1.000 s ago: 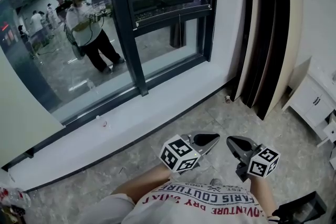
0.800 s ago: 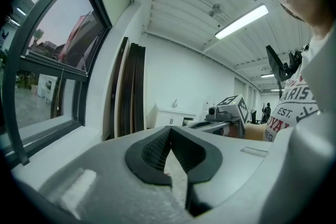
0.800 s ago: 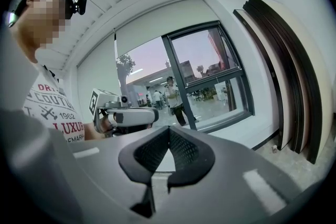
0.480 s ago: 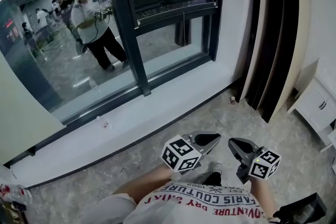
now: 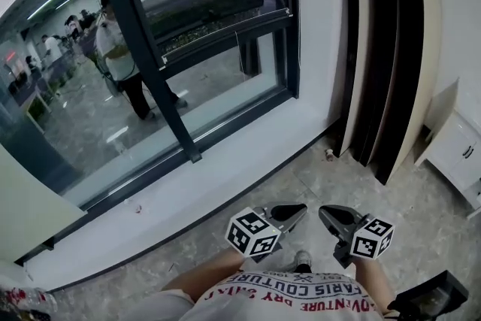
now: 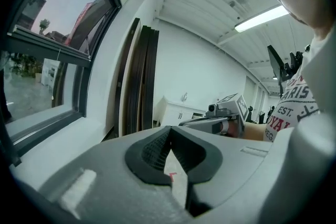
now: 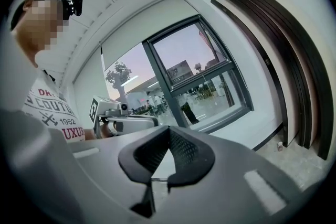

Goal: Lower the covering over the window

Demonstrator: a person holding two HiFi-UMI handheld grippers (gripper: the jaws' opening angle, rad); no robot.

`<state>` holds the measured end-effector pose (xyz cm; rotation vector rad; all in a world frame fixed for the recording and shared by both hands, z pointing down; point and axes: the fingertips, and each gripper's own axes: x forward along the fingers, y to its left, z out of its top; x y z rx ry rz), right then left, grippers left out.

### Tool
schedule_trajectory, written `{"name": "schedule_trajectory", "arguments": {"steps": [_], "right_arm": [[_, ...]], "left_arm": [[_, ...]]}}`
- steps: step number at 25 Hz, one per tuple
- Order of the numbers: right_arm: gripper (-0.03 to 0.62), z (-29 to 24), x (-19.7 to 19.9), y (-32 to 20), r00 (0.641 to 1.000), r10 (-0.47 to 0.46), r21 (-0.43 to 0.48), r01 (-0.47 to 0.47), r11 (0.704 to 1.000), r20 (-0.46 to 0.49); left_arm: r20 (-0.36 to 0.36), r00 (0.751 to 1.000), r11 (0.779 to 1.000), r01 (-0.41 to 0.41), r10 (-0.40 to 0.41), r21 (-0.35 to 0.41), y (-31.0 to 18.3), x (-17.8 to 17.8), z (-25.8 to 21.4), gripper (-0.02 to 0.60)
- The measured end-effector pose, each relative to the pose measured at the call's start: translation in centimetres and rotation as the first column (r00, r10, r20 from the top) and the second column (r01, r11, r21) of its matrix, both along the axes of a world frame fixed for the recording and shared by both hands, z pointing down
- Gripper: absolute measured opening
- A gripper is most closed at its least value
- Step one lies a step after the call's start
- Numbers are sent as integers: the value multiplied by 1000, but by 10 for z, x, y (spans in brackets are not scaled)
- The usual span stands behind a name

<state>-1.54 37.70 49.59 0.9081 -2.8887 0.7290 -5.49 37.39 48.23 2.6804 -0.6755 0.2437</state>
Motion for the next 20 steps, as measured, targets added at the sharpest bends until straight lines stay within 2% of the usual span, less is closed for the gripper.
{"name": "schedule_trajectory", "arguments": {"steps": [6,12,15,20], "right_arm": [[3,-1,57,-78,1000,22,-1,-22,1000,-3],[3,-27,132,-161,999,47,25,-47,999,-1],[3,-32,150,-185,998,57,48,-57,997,-2],[3,-29,152,-204,999,40,40,-40,998,2]], "left_arm": [[-3,1000,1000,-24,24,3,-78,59,-2,2],[-8,1000,999,-13,13,41,-169,126,-31,2],[-9,1000,998,-6,7,60,-191,138,-37,2],[-4,1000,999,12,-12,37,-209,138,-30,2]]}}
